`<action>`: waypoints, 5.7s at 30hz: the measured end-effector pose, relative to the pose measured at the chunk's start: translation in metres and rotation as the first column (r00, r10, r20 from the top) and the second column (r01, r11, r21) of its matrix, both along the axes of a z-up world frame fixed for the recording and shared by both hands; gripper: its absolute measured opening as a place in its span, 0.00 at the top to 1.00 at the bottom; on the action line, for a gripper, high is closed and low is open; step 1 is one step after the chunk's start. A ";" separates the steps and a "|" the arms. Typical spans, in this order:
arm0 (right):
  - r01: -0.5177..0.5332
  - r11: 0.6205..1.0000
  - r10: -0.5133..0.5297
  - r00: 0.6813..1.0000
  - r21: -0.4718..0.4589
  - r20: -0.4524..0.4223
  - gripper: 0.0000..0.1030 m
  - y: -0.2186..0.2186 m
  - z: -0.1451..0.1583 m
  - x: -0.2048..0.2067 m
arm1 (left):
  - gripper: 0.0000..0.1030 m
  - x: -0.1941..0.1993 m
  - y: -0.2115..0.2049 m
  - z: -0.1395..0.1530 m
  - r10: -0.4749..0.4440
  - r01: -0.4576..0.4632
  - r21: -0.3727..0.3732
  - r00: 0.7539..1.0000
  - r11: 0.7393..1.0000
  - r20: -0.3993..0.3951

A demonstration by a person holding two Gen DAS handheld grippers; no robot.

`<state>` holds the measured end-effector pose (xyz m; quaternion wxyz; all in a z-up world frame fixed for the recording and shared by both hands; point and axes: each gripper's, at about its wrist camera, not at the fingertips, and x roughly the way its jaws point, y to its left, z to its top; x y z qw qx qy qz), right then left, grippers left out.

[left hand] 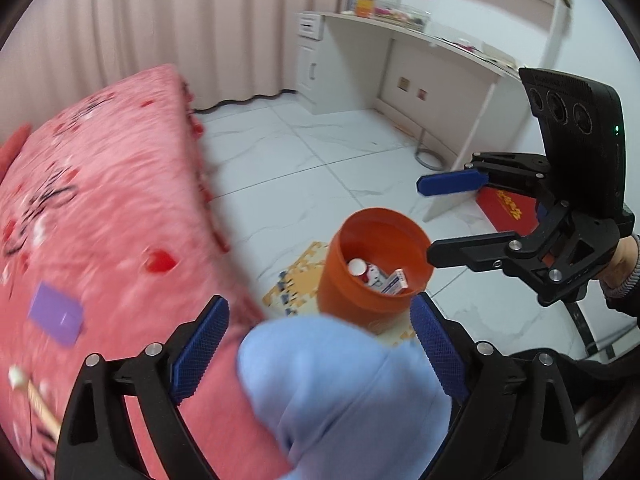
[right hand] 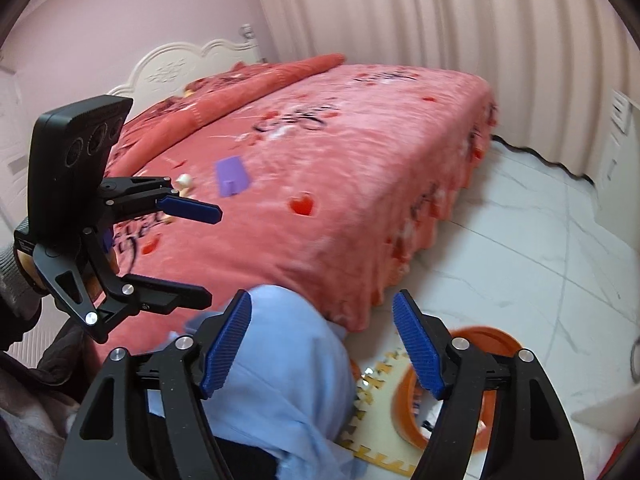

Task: Collect trash
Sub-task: 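Move both tools back over the bed toward the wrapped item and ET MINT box, then grasp the white-and-red wrapped item with the left gripper while the right gripper grasps the ET MINT box, then carry the wrapped item and ET MINT box over to the orange bin, then open both grippers over the bin to drop the wrapped item and box, then move both tools back over the bed toward the tape roll and purple cup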

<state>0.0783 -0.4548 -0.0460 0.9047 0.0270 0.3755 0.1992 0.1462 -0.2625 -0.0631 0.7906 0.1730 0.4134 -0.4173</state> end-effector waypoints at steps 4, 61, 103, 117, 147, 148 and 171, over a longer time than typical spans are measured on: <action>-0.083 0.997 0.083 0.996 0.002 0.007 0.25 0.040 0.007 0.005 | 0.12 -0.009 0.038 0.005 0.089 -0.089 -0.007 0.996 0.996 0.008; -0.407 0.884 0.390 0.913 -0.230 -0.116 0.73 0.410 -0.117 0.223 | 0.64 0.109 0.448 -0.085 0.586 -0.585 0.036 0.807 0.810 -0.078; -0.228 0.973 0.230 0.972 -0.044 0.052 0.73 0.147 0.004 0.018 | 0.68 -0.015 0.146 0.011 0.212 -0.211 0.032 0.977 0.977 -0.016; 0.195 0.980 -0.194 0.981 -0.044 0.018 0.73 -0.062 -0.009 -0.023 | 0.68 0.020 -0.054 -0.007 -0.168 0.169 0.022 0.984 0.985 -0.051; 0.458 0.889 -0.458 0.883 -0.018 -0.107 0.51 -0.195 -0.078 -0.027 | 0.45 0.035 -0.205 -0.084 -0.342 0.360 0.082 0.923 0.929 -0.178; 0.456 0.890 -0.455 0.884 -0.018 -0.109 0.51 -0.194 -0.079 -0.027 | 0.45 0.034 -0.204 -0.083 -0.341 0.360 0.085 0.923 0.929 -0.181; 0.290 0.957 -0.289 0.957 0.014 -0.022 0.48 -0.098 -0.023 -0.015 | 0.34 0.015 -0.100 -0.030 -0.153 0.157 0.038 0.984 0.987 -0.094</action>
